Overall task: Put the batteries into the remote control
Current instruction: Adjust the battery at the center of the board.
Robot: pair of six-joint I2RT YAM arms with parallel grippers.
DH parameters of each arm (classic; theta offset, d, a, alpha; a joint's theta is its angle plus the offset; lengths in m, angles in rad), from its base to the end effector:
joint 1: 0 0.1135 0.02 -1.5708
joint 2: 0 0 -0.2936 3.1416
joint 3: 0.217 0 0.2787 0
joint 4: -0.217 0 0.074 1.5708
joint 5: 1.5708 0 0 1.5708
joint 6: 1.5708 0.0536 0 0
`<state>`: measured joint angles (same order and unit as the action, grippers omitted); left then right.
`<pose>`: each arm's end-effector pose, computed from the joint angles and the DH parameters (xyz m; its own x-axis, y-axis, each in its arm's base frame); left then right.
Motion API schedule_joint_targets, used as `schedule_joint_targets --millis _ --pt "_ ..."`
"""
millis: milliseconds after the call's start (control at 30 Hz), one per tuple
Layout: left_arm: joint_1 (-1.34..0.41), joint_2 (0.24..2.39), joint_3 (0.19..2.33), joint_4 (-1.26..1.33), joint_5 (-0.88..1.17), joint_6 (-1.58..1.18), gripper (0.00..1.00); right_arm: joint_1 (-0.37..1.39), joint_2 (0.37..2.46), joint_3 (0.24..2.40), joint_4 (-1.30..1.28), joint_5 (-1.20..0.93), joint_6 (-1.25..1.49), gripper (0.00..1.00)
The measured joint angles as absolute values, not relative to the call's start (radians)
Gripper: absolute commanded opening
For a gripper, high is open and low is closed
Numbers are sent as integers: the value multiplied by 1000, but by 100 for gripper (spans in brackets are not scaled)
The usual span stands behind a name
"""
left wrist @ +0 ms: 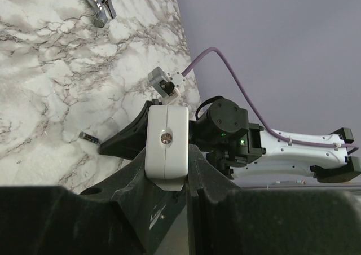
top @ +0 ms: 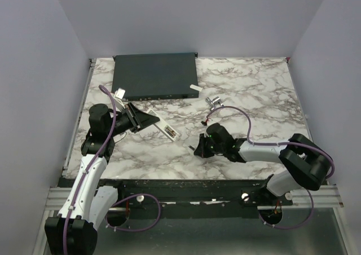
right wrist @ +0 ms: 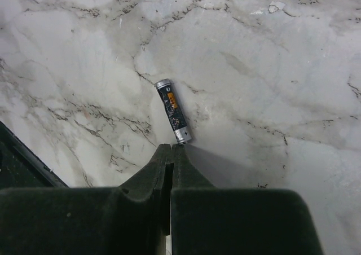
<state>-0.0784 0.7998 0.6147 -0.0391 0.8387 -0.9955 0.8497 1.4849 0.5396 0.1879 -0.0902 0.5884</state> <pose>0.1973 -0.0555 0.3085 -0.7711 -0.5020 -0.3917 0.2359 0.3463 -0.9080 0.1914 0.2250 0.1330 -0.8165 -0.0916 -0.5701 -0.4064 0.7925 0.4548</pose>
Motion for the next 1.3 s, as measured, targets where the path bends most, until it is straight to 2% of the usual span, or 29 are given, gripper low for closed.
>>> schedule_joint_targets --millis 533,1300 --pt "-78 802 615 -39 839 -995 0 850 1509 606 110 64 613 1" --pt "-78 811 615 -40 839 -995 0 850 1610 690 149 75 597 1"
